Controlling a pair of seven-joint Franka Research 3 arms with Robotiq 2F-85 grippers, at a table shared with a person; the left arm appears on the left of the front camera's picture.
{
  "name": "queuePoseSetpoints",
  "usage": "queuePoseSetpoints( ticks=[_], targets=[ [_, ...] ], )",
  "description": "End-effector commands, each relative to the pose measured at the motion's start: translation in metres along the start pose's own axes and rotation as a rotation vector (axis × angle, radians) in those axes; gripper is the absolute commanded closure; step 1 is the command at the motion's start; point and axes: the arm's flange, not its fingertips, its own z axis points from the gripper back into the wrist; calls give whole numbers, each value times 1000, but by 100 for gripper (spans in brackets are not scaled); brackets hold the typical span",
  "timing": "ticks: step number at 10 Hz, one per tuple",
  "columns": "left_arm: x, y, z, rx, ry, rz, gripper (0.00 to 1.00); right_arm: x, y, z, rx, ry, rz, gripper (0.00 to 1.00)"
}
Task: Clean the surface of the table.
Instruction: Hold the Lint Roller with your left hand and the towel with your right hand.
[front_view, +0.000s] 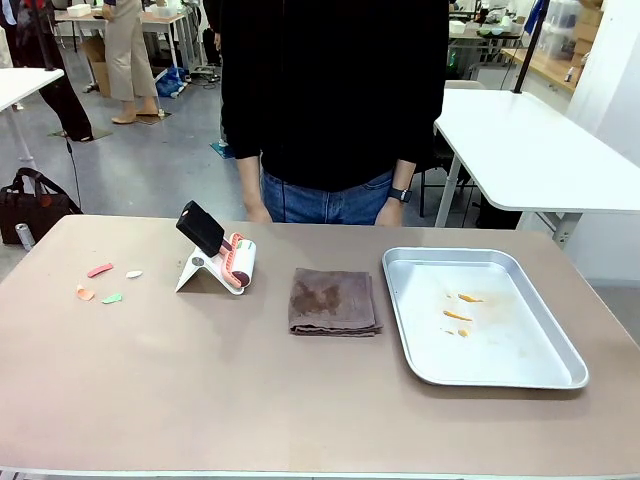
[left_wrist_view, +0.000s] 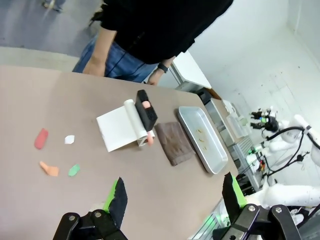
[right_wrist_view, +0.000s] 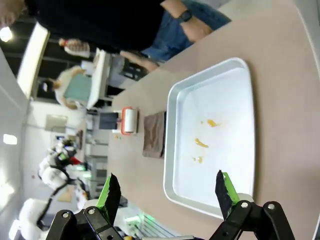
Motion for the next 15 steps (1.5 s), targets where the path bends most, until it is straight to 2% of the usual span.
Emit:
queuePoseSetpoints(
  ticks=[1,4,5,6,9,11,13,15],
  targets=[
    [16,-33,-24,22,48,-50,0,-12,53,-35,-49,33,104,0],
    [35,-82,-95,46,267,-202,0,-29,121,-101,-110,123,269,0],
    [40,-97,-125,93,360,-259,0,-40,144,-132,-163,150,329,0],
    [44,-112,-153,86,445,-309,0,-52,163,-161,-217,185,413,0],
    [44,-148,-223,216,622,-462,0,-85,204,-246,-386,275,614,0],
    [30,-155,-261,323,808,-533,0,-105,218,-302,-506,296,699,0],
    [11,-153,-286,442,853,-592,0,-120,225,-339,-577,303,737,0],
    [5,-148,-295,478,817,-606,0,-126,219,-368,-604,348,733,0]
  ],
)
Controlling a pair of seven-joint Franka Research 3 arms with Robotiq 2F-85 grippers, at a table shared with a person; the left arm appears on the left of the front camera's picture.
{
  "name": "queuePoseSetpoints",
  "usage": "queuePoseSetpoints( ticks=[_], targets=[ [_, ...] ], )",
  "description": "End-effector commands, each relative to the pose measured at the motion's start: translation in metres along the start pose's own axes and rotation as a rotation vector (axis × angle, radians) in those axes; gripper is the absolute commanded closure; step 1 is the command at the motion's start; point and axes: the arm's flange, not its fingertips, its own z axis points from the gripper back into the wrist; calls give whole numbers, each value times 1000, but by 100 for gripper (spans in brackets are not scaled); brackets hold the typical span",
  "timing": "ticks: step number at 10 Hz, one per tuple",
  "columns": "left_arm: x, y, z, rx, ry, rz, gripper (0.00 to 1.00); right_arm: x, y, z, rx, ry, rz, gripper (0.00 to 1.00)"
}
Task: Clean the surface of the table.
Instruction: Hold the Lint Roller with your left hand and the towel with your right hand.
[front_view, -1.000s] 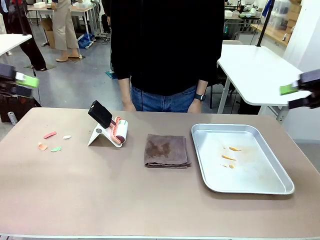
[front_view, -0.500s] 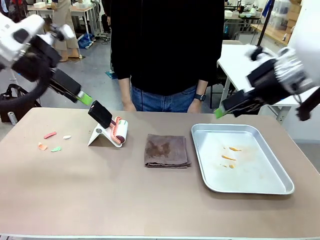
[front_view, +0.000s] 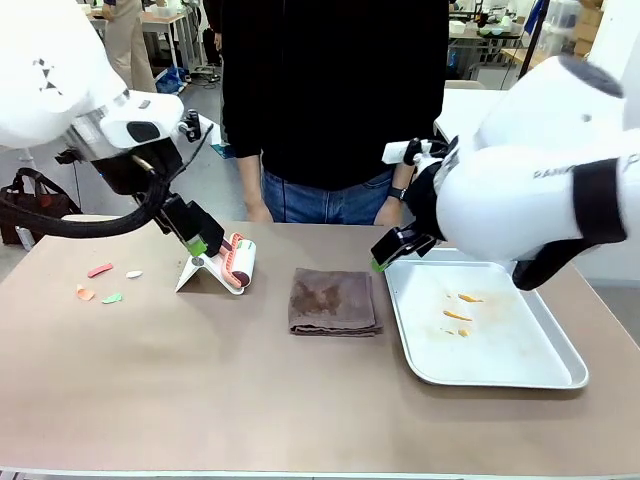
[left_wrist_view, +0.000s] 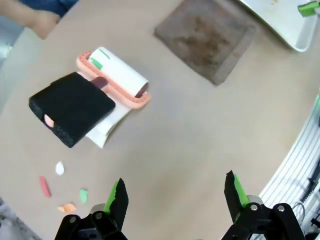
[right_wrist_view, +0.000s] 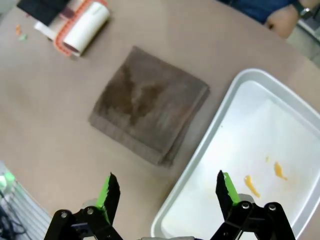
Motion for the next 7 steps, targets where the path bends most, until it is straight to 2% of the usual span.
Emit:
queuePoseSetpoints(
  ticks=[1,2,3,6,7],
  targets=[
    [-6,7,6,55,-71,64,0,15,-5,-4,16,-2,-37,0],
    [-17,16,22,23,-184,101,0,0,0,0,0,0,0,0],
    [1,3,1,23,-25,20,0,0,0,0,0,0,0,0],
    [1,3,1,23,-25,20,0,0,0,0,0,0,0,0],
    [0,5,3,20,-53,23,0,5,0,-2,11,7,2,0]
  ],
)
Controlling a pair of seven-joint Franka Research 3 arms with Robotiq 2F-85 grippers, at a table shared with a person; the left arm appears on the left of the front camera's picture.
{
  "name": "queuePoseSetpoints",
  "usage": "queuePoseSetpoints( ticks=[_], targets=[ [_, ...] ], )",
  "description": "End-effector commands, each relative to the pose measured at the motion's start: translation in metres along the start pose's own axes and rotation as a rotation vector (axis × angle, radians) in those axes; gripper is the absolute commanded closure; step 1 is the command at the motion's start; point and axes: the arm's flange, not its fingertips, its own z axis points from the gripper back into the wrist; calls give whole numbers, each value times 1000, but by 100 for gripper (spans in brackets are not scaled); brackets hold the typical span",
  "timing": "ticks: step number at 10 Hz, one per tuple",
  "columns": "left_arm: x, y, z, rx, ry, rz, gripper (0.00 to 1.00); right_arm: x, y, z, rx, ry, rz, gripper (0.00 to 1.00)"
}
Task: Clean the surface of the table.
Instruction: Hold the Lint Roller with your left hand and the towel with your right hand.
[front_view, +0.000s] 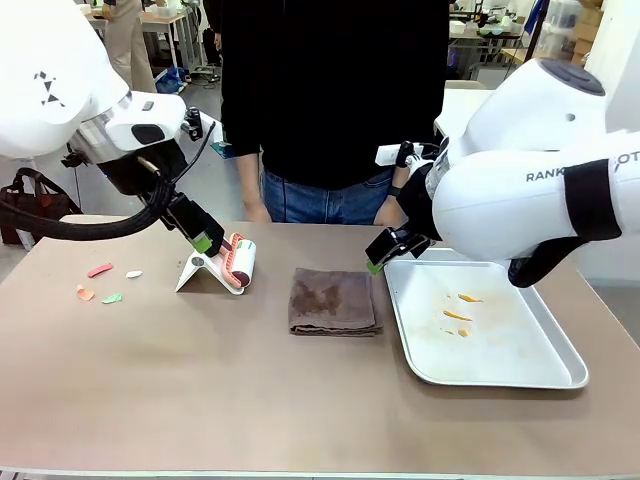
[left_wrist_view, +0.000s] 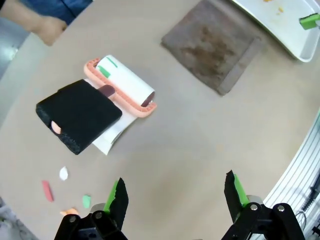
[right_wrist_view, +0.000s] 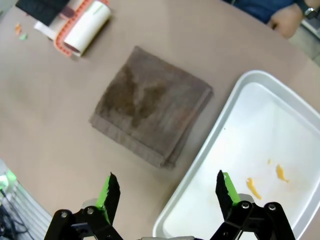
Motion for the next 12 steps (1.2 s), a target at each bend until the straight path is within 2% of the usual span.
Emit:
queuePoseSetpoints(
  ticks=[1,4,6,9,12],
  targets=[
    [14,0,4,39,42,88,0,9,8,-5,-11,-14,-47,0],
    [7,21,23,70,29,338,0,30,20,-28,-33,26,-158,0],
    [7,35,21,59,-6,437,0,48,25,-49,-59,91,-224,0],
    [7,69,2,16,-10,566,0,70,23,-80,-12,173,-239,0],
    [5,91,-18,-7,-63,668,0,79,18,-104,-21,232,-260,0]
  ],
)
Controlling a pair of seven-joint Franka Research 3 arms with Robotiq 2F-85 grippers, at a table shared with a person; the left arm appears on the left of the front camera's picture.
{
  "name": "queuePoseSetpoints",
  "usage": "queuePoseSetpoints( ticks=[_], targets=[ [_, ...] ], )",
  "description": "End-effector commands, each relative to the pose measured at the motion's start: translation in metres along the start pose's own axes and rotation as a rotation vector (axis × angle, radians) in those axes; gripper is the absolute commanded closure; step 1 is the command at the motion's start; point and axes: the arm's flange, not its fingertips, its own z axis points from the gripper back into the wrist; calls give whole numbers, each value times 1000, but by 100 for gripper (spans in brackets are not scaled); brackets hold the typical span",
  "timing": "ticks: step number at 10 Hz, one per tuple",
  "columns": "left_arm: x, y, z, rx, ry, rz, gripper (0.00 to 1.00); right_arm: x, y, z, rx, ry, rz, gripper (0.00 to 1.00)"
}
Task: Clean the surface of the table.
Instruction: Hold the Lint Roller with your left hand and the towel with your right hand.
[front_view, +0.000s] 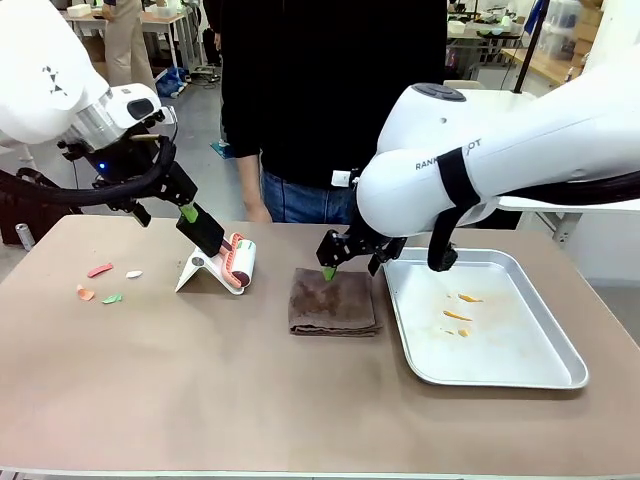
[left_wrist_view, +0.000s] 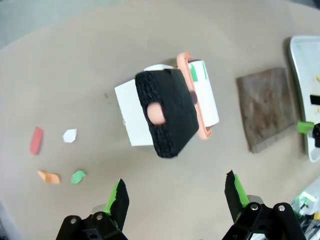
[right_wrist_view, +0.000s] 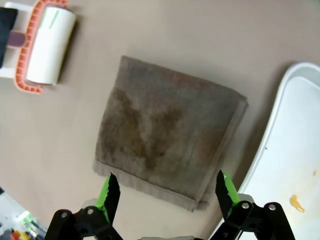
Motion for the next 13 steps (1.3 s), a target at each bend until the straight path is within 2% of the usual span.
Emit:
queuePoseSetpoints(
  ticks=[1,4,8,11,13],
  targets=[
    [10,3,-9,-36,-50,75,0,15,4,-7,-63,24,-37,0],
    [21,23,-29,-108,-33,118,0,23,-3,-17,-35,47,-48,0],
    [40,50,-56,-351,3,262,0,25,-3,-17,-20,41,-33,0],
    [51,68,-65,-351,102,275,0,27,-1,-16,-13,34,-22,0],
    [52,74,-70,-392,121,254,0,32,1,-19,-12,44,-17,0]
  ],
)
